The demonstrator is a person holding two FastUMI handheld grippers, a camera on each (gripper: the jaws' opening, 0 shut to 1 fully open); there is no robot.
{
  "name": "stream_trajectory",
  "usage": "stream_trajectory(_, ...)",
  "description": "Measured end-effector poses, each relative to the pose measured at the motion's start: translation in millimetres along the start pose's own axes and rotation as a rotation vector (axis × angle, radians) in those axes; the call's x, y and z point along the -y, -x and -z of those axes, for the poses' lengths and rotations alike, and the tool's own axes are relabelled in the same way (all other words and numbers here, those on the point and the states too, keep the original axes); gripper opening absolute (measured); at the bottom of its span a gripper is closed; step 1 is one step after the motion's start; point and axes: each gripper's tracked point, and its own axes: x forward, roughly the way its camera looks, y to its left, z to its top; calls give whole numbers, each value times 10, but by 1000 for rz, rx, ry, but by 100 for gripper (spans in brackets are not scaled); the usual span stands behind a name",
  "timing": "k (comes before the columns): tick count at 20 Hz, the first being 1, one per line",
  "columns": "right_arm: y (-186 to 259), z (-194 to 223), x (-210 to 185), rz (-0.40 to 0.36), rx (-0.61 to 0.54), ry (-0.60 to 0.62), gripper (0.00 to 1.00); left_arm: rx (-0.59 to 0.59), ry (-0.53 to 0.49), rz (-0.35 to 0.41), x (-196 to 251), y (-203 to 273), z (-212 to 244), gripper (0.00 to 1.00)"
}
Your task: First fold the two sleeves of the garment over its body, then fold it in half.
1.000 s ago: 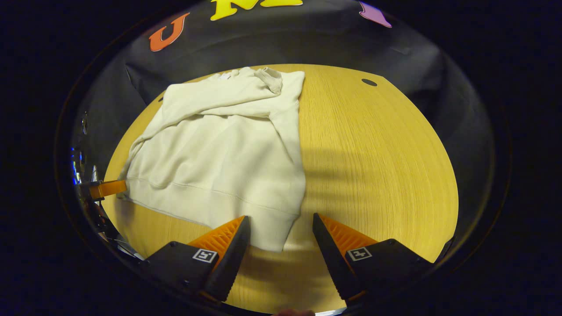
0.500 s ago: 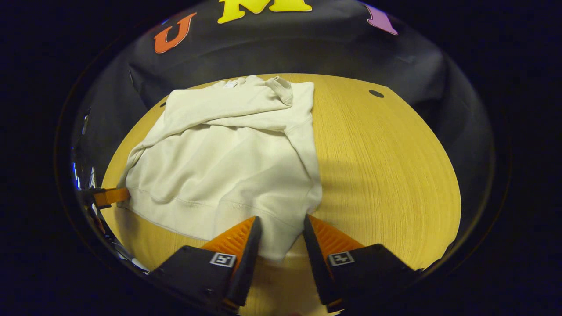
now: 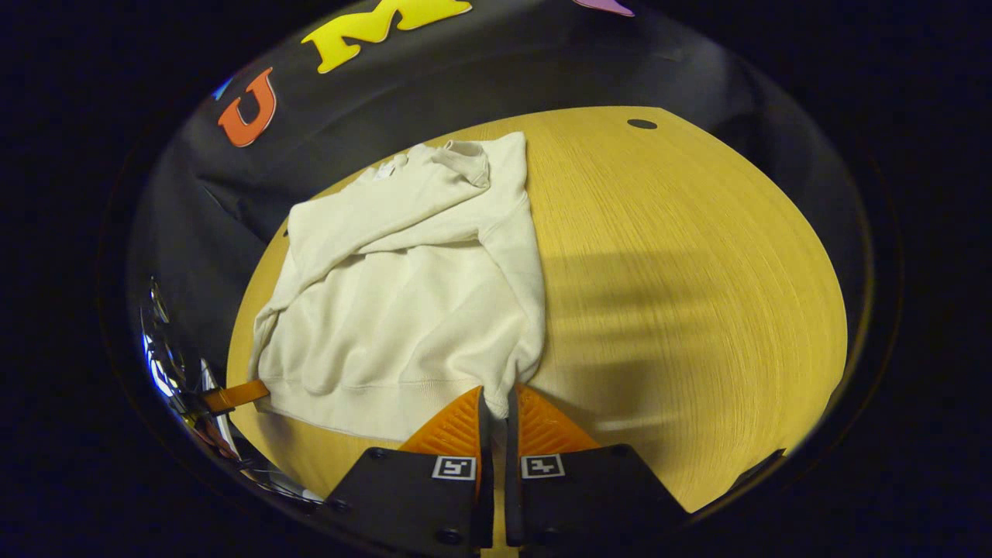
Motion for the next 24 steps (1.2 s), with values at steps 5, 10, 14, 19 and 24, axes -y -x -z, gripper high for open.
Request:
stream_trajectory(5, 300, -332, -166, -85, 60, -45, 7, 41, -13, 57, 403, 346, -566, 4)
stream_trajectory(10, 561, -782, -333, -144, 121, -50, 6, 103, -48, 105, 731, 775, -1343, 4)
stream_trajectory(14, 769, -1500, -539, -191, 212, -27, 6, 162, -67, 150, 927, 661, -1933, 4)
stream_trajectory(19, 856, -2544, -903, -240, 296, 5, 6, 250, -71, 232, 1048, 470, -2626, 4)
stream_trajectory(24, 365, -3437, -1153, -237, 325, 40, 6, 263, -71, 225, 1093, 21, -3455, 4)
